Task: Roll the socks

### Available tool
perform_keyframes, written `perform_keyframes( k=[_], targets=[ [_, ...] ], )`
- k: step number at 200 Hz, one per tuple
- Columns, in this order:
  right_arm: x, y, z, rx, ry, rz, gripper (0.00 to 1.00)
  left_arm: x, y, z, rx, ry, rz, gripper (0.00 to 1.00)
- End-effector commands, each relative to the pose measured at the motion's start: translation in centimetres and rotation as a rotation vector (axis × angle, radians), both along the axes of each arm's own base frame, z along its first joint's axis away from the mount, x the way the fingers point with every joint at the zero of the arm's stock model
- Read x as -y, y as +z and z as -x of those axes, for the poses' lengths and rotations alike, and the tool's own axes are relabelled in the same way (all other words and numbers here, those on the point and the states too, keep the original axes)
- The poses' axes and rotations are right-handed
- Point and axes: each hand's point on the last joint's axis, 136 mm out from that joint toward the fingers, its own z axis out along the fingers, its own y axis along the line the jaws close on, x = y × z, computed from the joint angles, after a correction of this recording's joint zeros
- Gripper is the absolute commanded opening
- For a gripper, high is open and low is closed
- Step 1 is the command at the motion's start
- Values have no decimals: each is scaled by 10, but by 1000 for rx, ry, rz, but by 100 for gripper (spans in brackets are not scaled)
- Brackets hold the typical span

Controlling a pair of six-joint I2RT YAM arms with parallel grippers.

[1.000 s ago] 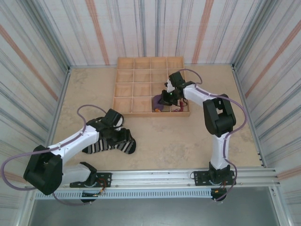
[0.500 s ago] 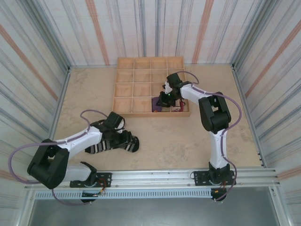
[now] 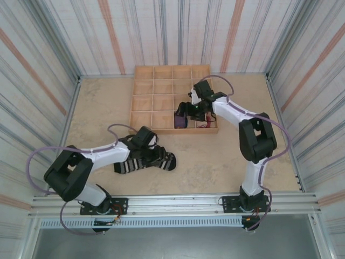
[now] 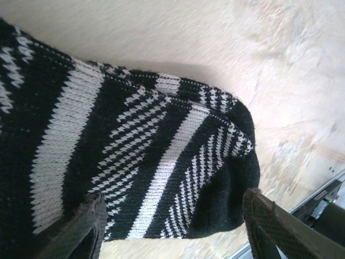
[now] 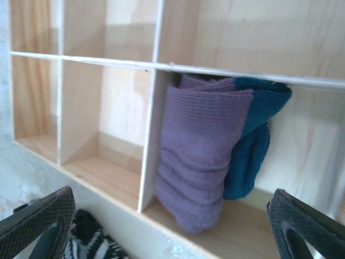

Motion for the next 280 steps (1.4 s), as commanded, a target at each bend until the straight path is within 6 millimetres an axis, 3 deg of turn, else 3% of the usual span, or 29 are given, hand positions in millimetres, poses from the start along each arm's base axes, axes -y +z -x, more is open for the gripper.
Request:
perform_keyframes(
  k=[1, 37, 71, 98, 122, 166, 186, 230, 252, 280],
  targets=[
    [16, 26, 13, 75, 1, 55, 95, 6, -14, -18, -17, 78, -37, 69],
    [35, 44, 42, 130, -21, 111, 96, 41, -10, -48, -16, 110, 29, 69],
    [46, 43, 78, 130, -40, 140, 91, 63, 26, -63, 32, 57, 60, 69],
    [51, 42, 101, 161, -54, 146, 96, 55, 61, -57, 84, -20, 50, 70],
    [49, 36, 121, 180, -61, 103, 99, 31, 81, -49, 139, -85, 26, 71],
    [41, 25, 157, 198, -49, 101, 99, -32, 56, -43, 157, -108, -45, 71],
    [38, 23, 172, 202, -39, 89, 99, -47, 45, -43, 178, -112, -72, 71],
    [35, 19, 201, 227, -59, 55, 99, -58, 26, -36, 183, -120, -109, 70],
    [37, 2, 211, 187, -102, 42, 99, -58, 14, -22, 145, -79, -59, 70],
    [44, 5, 213, 213, -132, 57, 99, -57, 1, -5, 112, -40, -49, 70]
  ],
)
